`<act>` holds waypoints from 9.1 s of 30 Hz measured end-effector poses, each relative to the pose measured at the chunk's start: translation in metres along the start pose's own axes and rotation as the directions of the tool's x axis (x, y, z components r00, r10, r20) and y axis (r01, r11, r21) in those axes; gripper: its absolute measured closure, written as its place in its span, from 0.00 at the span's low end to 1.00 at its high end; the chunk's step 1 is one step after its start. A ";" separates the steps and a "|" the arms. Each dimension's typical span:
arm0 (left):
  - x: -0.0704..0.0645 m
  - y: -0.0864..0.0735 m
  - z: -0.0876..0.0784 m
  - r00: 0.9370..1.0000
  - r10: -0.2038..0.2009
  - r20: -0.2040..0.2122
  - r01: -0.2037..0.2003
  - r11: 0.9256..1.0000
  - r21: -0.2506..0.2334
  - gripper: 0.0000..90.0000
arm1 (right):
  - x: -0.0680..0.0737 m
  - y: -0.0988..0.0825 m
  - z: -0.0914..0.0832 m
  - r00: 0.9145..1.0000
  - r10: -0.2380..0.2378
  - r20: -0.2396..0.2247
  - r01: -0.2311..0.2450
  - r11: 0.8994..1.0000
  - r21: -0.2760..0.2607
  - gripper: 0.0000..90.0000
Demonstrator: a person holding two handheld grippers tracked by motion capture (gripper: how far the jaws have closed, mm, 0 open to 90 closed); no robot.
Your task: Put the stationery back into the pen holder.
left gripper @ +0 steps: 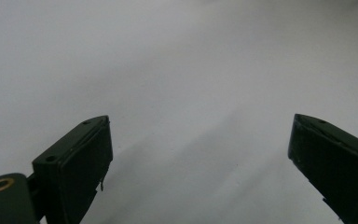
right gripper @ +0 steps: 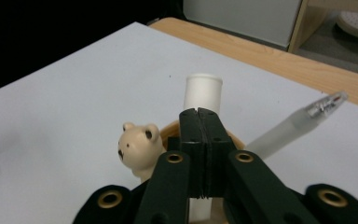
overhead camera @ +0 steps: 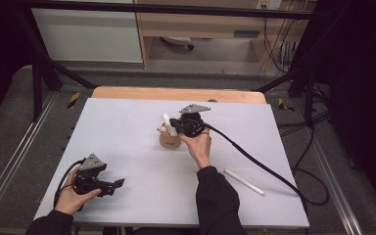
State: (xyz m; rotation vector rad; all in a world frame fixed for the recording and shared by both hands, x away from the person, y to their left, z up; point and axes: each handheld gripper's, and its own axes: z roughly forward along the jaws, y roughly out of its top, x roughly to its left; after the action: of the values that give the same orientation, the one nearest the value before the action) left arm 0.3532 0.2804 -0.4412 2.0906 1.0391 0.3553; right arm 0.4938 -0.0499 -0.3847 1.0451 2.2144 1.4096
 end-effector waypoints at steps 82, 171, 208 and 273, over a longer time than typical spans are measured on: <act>-0.002 0.001 0.002 1.000 0.011 0.000 -0.011 1.000 0.012 0.06 | -0.070 -0.132 -0.170 0.995 -0.079 -0.062 0.099 0.886 0.453 0.62; -0.001 0.002 0.002 1.000 0.007 -0.003 -0.007 1.000 0.000 0.06 | -0.017 -0.041 -0.128 0.995 0.083 0.062 -0.068 0.976 -0.207 0.88; 0.002 0.000 0.001 1.000 0.006 -0.004 -0.006 1.000 -0.005 0.06 | -0.010 0.024 -0.044 0.995 0.098 0.031 -0.079 0.923 -0.376 0.88; 0.003 0.000 0.000 1.000 0.001 -0.003 -0.001 1.000 -0.007 0.06 | -0.013 -0.020 0.018 0.998 0.068 0.002 -0.065 0.963 -0.262 0.88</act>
State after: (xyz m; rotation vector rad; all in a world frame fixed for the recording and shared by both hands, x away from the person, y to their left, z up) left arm 0.3546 0.2829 -0.4414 2.0848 1.0363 0.3621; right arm 0.5056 -0.0528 -0.4120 1.0383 1.9330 1.6667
